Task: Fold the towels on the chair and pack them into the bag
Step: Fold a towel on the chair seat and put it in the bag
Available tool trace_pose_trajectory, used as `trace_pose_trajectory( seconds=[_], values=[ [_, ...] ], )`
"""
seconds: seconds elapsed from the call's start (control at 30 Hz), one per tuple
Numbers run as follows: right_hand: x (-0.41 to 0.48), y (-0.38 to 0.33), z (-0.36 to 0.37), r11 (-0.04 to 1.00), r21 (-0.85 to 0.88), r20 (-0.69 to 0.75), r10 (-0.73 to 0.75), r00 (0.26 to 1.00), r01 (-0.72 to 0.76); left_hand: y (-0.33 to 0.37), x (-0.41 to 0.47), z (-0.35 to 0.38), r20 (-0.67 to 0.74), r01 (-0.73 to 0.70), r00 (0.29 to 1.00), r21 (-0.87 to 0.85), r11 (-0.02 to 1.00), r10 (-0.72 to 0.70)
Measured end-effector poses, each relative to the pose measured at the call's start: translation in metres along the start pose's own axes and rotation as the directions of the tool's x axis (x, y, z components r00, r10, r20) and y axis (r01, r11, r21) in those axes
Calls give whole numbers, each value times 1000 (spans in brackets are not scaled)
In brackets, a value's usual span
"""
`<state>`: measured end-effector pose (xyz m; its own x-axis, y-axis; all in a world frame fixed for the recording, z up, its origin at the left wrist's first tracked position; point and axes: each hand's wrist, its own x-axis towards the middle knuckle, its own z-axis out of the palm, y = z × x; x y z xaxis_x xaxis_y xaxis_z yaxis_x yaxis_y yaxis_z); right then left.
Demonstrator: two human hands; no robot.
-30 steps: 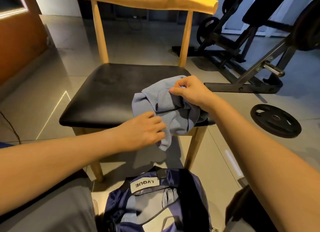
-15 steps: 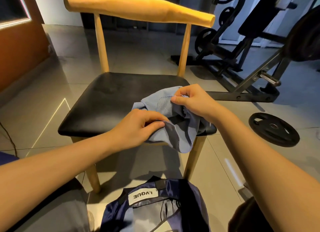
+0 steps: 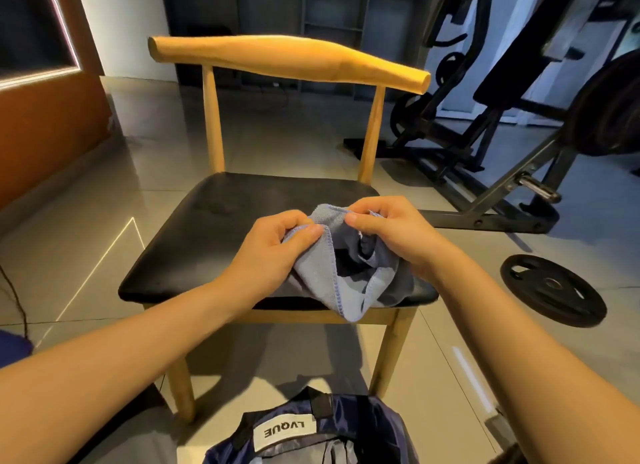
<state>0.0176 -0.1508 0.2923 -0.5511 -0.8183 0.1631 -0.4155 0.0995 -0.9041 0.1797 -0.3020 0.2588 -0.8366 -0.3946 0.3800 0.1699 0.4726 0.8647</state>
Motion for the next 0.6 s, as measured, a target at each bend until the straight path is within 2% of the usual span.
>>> trace_pose_trajectory(
  seconds=[0.23, 0.47, 0.6],
  values=[
    [-1, -4, 5, 994, 105, 30, 23, 999, -27, 5, 11, -10, -100, 82, 990, -127, 989, -95],
    [-3, -8, 11, 997, 80, 60, -8, 998, 3, 5, 21, -22, 0, 193, 978, -359, 913, -207],
    [-4, -10, 10, 998, 63, 91, -32, 995, 27, 6, 20, -20, 21, 231, 970, -389, 892, -243]
  ],
)
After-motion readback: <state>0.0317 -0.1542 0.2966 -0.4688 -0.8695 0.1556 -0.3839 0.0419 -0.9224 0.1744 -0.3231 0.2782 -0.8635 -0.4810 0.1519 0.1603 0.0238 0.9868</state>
